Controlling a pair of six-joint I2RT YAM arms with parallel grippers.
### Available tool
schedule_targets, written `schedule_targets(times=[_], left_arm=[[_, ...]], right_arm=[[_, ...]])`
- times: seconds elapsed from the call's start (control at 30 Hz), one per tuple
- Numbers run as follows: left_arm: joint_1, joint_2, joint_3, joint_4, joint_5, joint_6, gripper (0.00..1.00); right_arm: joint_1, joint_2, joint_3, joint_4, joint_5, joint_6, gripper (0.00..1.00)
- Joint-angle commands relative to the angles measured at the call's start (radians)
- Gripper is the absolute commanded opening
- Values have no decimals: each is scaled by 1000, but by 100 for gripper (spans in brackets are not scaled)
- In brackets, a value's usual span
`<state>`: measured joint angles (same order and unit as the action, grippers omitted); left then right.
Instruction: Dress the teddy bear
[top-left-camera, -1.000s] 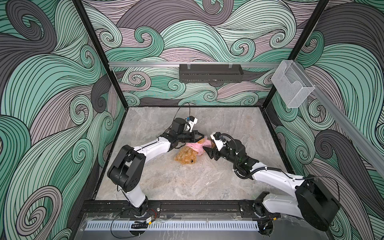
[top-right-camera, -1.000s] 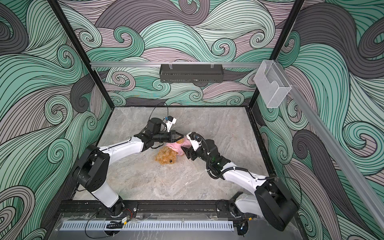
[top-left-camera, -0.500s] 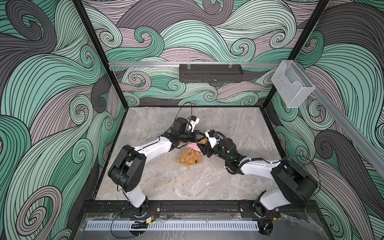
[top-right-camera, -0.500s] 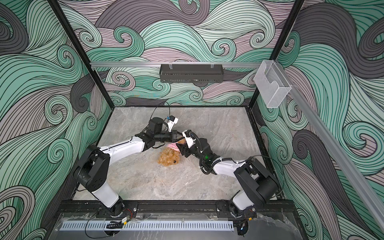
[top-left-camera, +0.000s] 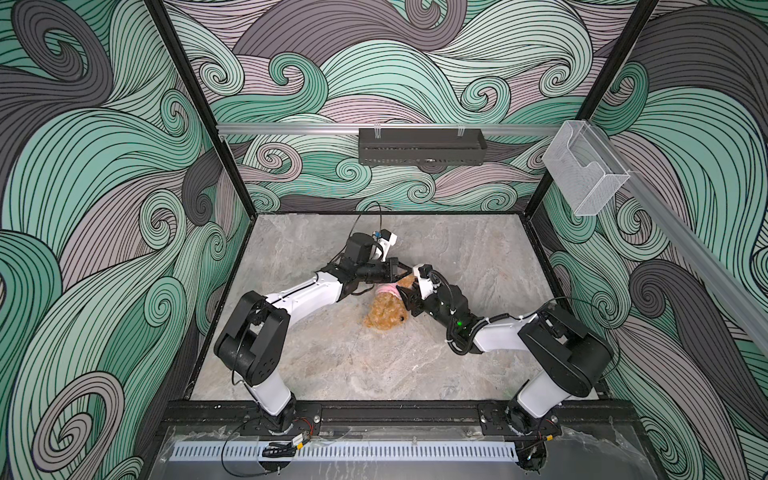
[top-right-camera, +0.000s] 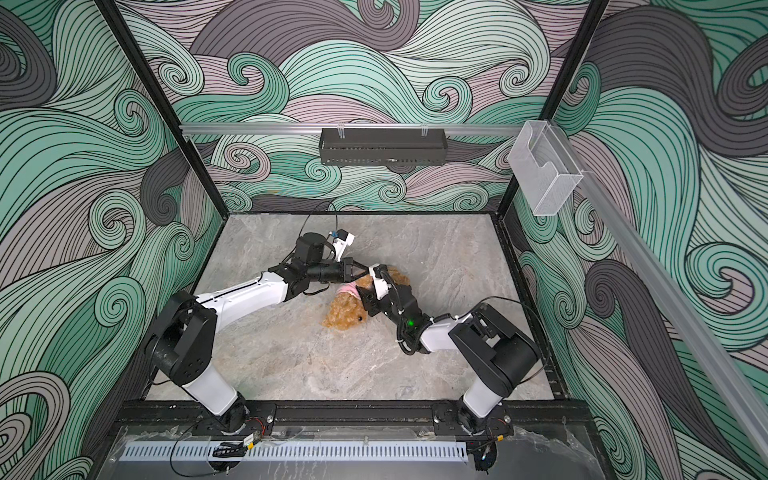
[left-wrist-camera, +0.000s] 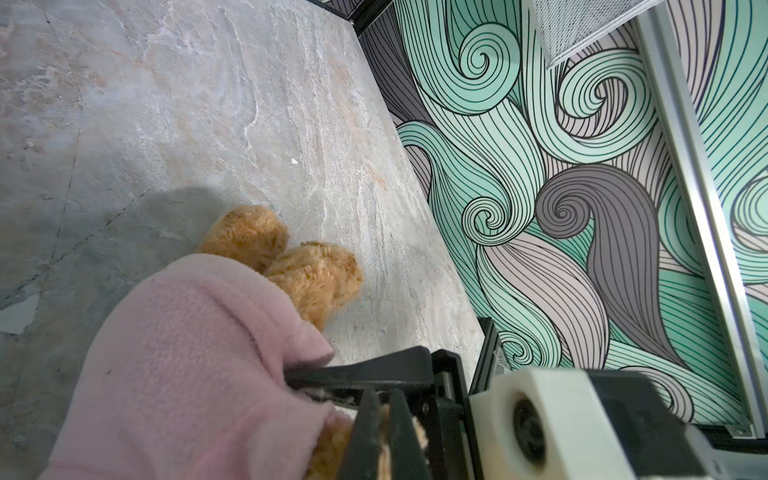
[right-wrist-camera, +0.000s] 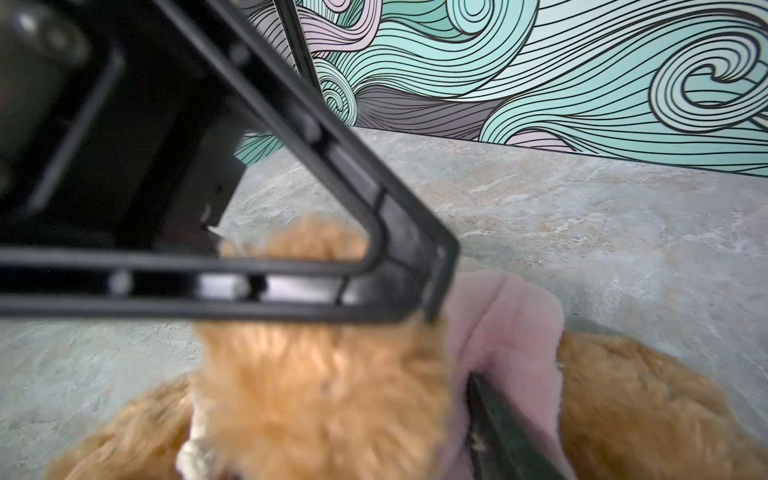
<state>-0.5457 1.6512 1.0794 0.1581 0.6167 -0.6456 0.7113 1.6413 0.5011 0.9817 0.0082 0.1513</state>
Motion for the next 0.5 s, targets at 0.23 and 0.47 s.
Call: schedule_targets(times=[0.23, 0.47], left_arm=[[14, -59, 65, 0, 48, 63, 0], [19, -3, 63, -38, 45, 167, 0]], right_arm=[[1, -50, -52, -174, 82, -48, 66], [-13, -327, -21, -425, 46, -137, 74]])
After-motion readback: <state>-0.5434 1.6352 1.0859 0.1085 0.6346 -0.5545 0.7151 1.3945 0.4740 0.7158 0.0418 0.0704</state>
